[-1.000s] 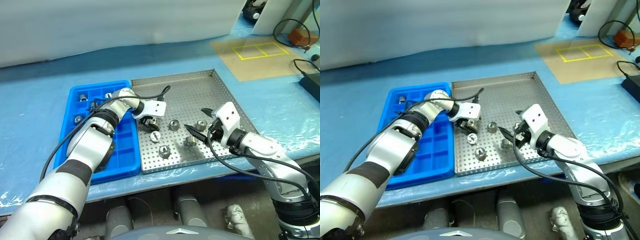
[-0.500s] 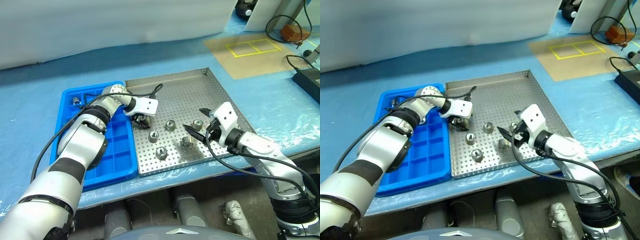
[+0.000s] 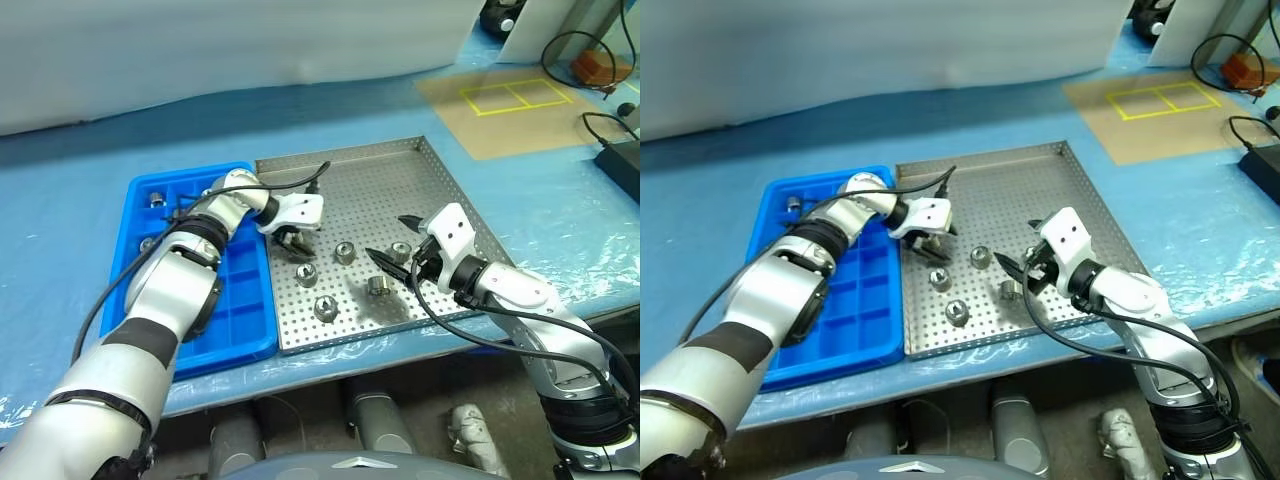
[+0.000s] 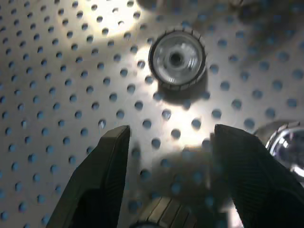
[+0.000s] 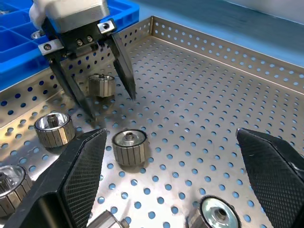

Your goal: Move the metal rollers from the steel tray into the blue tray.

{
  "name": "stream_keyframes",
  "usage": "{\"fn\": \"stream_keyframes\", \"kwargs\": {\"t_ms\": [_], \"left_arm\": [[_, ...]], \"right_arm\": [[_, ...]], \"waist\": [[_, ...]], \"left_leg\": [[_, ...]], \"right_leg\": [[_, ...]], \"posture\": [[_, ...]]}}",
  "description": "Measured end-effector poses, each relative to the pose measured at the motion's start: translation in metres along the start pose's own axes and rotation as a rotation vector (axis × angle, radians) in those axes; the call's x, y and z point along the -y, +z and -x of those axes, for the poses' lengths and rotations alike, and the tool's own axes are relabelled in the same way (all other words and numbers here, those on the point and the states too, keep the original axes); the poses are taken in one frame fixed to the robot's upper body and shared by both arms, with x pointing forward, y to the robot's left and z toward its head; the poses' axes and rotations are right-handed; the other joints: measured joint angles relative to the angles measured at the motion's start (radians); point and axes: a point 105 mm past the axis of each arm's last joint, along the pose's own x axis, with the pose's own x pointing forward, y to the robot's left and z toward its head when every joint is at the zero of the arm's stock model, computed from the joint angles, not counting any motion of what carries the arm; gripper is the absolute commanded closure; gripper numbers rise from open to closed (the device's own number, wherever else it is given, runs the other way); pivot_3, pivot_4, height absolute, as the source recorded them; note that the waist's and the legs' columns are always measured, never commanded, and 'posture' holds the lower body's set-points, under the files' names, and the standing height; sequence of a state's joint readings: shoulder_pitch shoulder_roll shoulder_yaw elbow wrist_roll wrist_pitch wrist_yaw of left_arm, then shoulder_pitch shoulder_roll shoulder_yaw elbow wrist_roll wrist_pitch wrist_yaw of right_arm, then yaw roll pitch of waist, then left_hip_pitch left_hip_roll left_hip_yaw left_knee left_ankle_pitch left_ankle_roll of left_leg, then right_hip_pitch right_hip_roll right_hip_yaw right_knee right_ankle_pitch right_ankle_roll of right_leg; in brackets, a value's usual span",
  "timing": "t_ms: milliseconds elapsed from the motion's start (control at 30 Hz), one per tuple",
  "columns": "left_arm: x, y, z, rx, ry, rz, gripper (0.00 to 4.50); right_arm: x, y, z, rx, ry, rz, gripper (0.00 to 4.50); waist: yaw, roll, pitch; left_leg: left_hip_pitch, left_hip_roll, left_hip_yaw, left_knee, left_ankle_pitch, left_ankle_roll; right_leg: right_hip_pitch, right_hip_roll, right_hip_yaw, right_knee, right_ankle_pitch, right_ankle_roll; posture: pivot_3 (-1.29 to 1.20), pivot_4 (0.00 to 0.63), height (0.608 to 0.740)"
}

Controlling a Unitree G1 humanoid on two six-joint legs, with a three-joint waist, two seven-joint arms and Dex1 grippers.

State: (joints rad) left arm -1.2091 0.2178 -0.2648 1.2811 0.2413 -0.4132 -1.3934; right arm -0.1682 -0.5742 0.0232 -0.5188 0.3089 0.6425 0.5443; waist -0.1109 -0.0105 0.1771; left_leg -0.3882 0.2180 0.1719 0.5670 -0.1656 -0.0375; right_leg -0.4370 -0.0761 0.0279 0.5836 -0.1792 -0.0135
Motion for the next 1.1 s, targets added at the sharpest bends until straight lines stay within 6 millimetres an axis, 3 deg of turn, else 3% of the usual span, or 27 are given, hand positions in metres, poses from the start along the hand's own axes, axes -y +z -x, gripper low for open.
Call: {"fn": "stream_keyframes", "kwargs": {"t_ms": [133,267,400,633,767,967,1100], "left_arm": [[0.004,0.011,0.003,0.064,-0.055,0.005,1.51],[0.012,0.005,-0.001,0.074,-0.084,0.027,1.51],[0.022,-0.005,-0.012,0.093,-0.088,0.066,1.51],[0.016,0.002,-0.032,0.132,-0.003,0.087,1.51],[0.011,0.001,-0.032,0.133,0.052,0.096,0.66],[0.005,0.002,-0.031,0.147,0.105,0.111,0.66],[0.001,0.007,-0.034,0.183,0.139,0.127,0.01]], "right_arm": [[-0.001,-0.003,0.001,-0.010,0.001,-0.004,0.00],[0.000,-0.005,0.001,-0.020,-0.001,-0.002,0.00],[0.003,-0.007,-0.001,-0.026,-0.002,-0.007,0.00],[0.004,-0.007,0.000,-0.030,0.003,-0.011,0.00],[0.004,-0.010,0.002,-0.042,0.005,-0.026,0.00],[0.004,-0.011,0.003,-0.047,0.001,-0.027,0.00],[0.004,-0.011,0.003,-0.050,0.000,-0.026,0.00]], "waist": [[-0.001,0.000,0.000],[-0.001,0.000,0.000],[0.001,0.000,0.000],[0.018,0.000,0.000],[0.017,0.000,0.000],[0.018,0.000,0.000],[0.018,0.000,0.000]], "left_leg": [[0.001,0.001,0.001,-0.002,0.000,0.000],[0.001,0.002,0.001,-0.003,0.000,0.000],[0.001,0.001,0.001,-0.001,0.000,0.000],[0.001,0.001,0.001,-0.001,0.000,0.000],[0.001,0.001,0.001,-0.001,0.000,0.001],[0.001,0.001,0.001,-0.001,0.000,0.000],[0.001,0.001,0.001,-0.001,0.000,0.000]], "right_leg": [[-0.001,0.001,0.000,0.000,0.000,0.000],[-0.001,0.001,0.000,0.000,0.000,0.000],[-0.001,0.000,0.000,0.000,0.000,0.000],[0.000,0.000,0.000,0.000,0.000,0.000],[0.000,0.001,0.000,0.000,0.000,0.000],[0.000,0.001,0.000,0.000,0.000,0.000],[0.000,0.000,0.000,0.000,0.000,0.000]], "posture": [[-0.55,0.150,0.740],[-0.54,0.150,0.740],[-0.54,0.150,0.740],[-0.55,0.150,0.740],[-0.56,0.150,0.740],[-0.56,0.150,0.740],[-0.56,0.150,0.740]]}}
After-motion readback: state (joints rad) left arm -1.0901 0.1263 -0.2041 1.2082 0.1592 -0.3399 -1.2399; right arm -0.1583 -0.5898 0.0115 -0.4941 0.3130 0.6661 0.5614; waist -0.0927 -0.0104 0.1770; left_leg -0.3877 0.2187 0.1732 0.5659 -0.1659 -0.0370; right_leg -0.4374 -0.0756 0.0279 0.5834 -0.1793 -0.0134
